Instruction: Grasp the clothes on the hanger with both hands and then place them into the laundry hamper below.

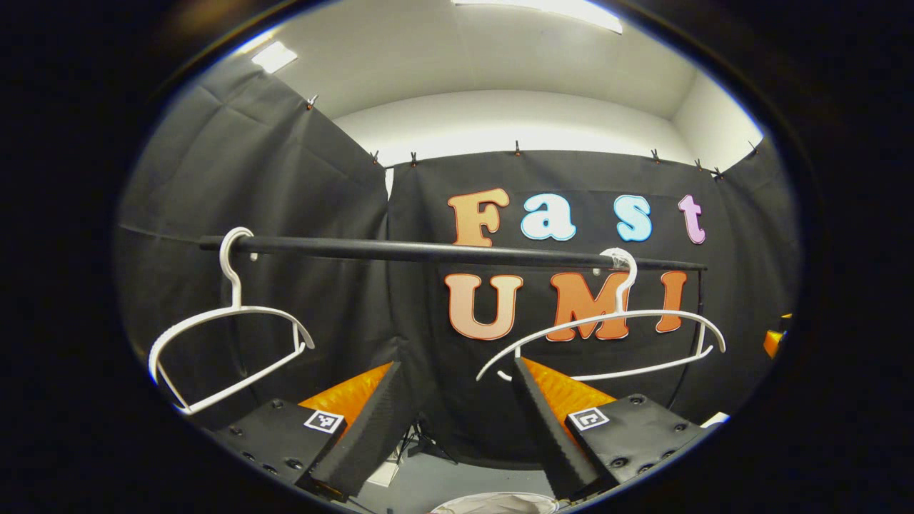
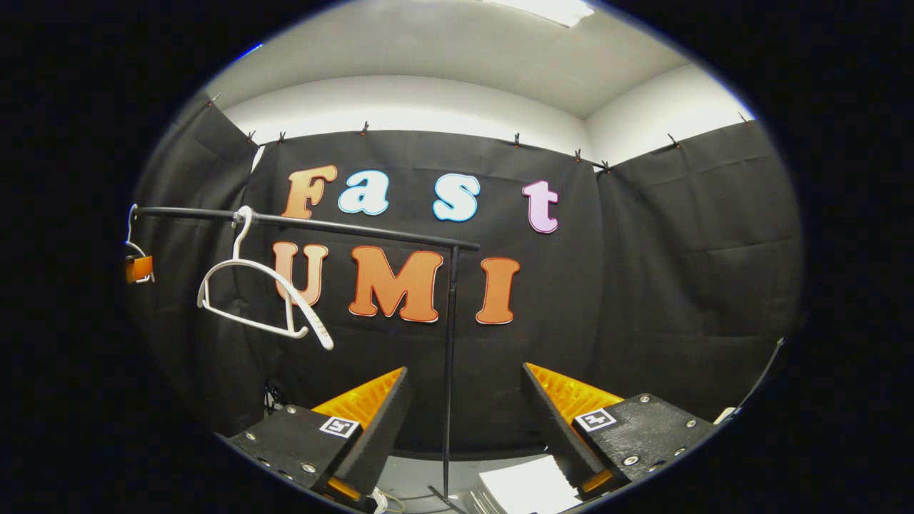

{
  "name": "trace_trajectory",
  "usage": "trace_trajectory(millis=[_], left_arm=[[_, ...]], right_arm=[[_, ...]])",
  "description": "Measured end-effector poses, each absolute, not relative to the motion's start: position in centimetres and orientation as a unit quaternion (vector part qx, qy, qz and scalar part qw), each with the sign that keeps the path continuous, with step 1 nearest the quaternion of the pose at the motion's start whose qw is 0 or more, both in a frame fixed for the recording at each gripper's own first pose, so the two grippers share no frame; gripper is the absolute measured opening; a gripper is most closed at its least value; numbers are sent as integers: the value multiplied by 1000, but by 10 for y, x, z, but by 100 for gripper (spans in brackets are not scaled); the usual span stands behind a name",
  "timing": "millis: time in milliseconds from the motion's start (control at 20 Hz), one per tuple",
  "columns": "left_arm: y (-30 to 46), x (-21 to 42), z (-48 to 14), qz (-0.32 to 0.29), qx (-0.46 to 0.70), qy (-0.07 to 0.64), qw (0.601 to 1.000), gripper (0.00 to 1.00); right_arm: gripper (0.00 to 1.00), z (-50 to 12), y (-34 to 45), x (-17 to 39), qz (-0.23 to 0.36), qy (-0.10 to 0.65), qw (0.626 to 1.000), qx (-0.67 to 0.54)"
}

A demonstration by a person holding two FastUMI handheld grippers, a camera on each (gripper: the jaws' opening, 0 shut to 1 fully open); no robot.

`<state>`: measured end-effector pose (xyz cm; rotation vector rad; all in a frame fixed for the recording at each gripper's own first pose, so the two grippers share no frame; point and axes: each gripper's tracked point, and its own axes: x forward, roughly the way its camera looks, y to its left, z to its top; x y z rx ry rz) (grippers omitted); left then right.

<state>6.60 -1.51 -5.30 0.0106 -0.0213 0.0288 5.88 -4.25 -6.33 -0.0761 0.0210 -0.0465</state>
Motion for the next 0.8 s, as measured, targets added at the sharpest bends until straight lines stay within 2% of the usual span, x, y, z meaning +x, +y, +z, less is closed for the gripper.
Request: trace_trajectory(millis=[800], left_arm=[[18,41,-38,-11,1,-22,1000,97]], right_arm=[[94,-34,19,24,-9,-12,999,-38]])
